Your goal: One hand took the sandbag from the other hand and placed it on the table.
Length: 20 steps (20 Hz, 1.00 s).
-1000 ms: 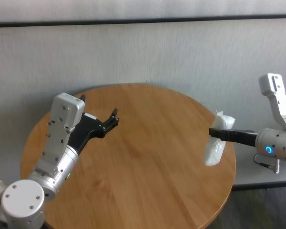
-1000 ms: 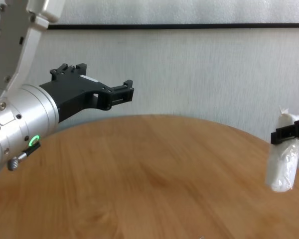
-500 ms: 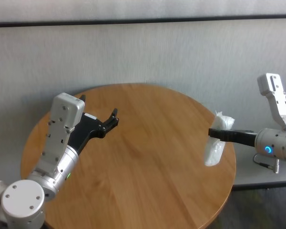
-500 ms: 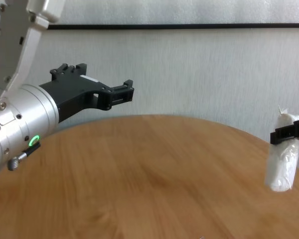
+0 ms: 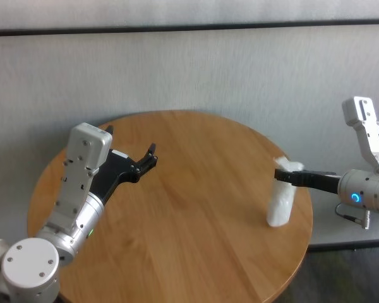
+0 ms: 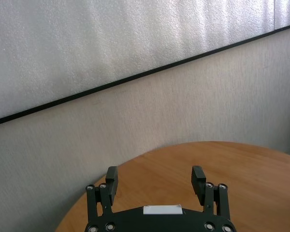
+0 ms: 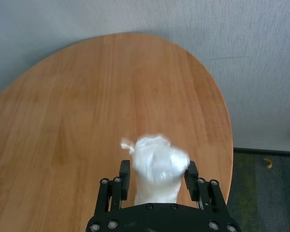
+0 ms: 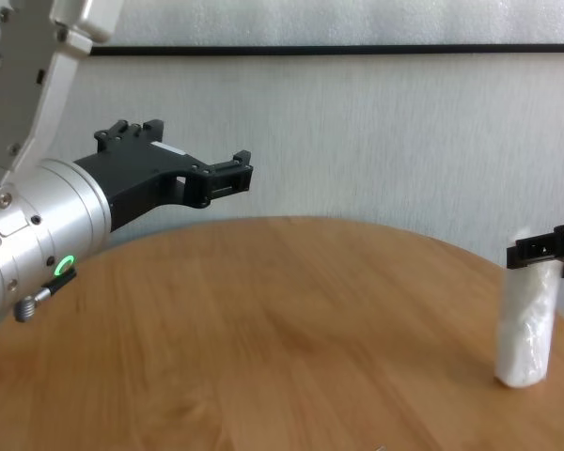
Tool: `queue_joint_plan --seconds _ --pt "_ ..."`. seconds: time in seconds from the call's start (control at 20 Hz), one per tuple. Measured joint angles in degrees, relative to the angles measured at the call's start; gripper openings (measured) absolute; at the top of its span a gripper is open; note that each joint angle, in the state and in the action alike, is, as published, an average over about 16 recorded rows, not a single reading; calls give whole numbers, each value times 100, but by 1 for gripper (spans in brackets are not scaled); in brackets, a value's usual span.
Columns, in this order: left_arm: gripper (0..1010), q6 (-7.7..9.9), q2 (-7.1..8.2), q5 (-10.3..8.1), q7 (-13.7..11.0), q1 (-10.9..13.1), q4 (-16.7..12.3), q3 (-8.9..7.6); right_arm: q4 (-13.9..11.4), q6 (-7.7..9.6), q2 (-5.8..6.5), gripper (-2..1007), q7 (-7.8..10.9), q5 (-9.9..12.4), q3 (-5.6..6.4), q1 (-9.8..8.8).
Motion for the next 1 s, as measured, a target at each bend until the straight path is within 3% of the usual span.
queue_joint_plan --seconds 0.55,1.0 --pt "1002 0 0 0 0 0 0 0 -7 -22 0 942 -3 10 8 -11" --pt "1002 0 0 0 0 0 0 0 -11 -27 0 1001 -2 13 12 -15"
